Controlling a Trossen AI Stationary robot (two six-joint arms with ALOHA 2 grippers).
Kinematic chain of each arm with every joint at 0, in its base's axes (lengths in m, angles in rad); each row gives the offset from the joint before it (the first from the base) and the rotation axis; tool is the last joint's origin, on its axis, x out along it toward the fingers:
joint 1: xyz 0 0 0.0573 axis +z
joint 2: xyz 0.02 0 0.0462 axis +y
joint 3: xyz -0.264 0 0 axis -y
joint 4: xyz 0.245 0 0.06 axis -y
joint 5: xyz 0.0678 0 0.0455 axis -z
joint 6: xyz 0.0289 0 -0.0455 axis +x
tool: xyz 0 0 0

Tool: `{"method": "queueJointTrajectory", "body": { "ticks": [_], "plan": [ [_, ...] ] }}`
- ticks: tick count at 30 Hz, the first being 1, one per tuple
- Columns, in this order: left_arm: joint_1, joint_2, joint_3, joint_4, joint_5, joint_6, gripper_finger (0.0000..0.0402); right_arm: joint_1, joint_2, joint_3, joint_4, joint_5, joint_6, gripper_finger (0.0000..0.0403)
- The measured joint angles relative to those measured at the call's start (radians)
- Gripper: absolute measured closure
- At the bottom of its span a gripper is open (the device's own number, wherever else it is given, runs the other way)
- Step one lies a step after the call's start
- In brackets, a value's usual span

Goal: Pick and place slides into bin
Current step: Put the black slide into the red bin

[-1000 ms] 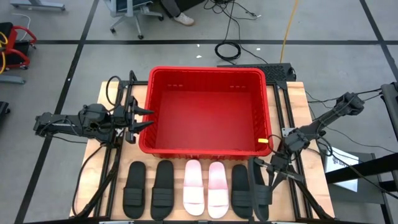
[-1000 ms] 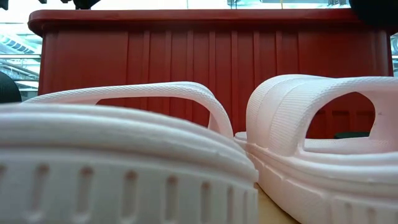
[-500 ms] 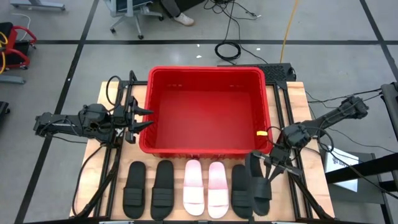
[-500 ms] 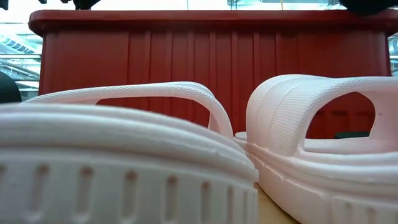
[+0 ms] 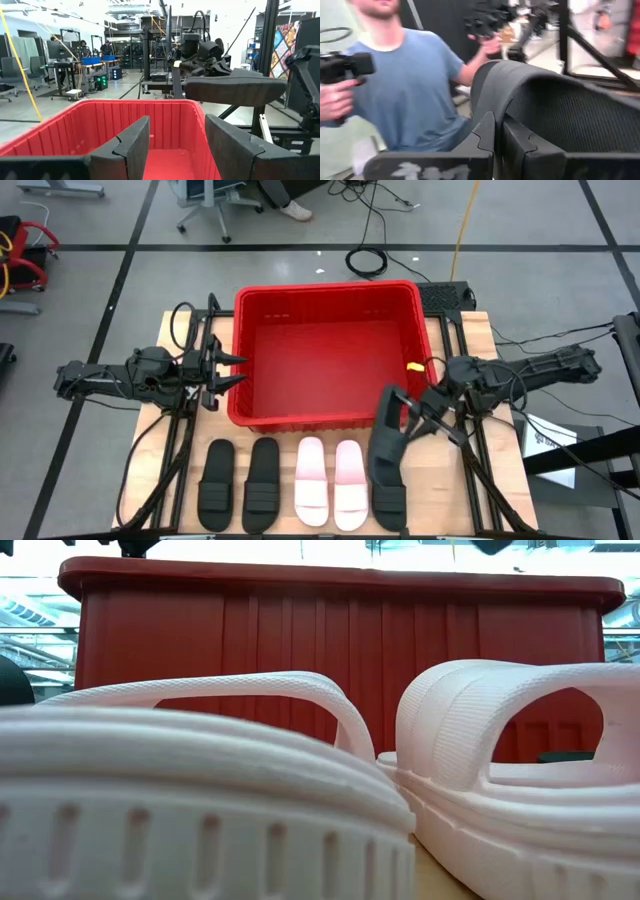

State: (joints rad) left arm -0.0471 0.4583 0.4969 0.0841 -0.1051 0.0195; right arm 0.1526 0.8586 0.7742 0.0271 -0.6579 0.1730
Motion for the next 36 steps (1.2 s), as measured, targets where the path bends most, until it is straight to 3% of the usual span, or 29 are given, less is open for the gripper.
{"method": "queueJointTrajectory", "body": {
  "ticks": [16, 29, 36],
  "plan": [
    [0.0, 0.0, 0.0, 0.002, 0.0, 0.062, 0.0204, -0.421, 0.303, 0.5, -0.713, -0.236, -0.436, 0.0397],
    [0.0, 0.0, 0.0, -0.003, -0.001, 0.064, 0.0204, -0.679, 0.634, 0.758, -1.119, -0.228, -0.835, 0.0397],
    [0.0, 0.0, 0.0, -0.005, -0.001, 0.064, 0.0204, -0.751, 0.785, 0.904, -1.285, -0.097, -0.949, 0.0397]
  ]
}}
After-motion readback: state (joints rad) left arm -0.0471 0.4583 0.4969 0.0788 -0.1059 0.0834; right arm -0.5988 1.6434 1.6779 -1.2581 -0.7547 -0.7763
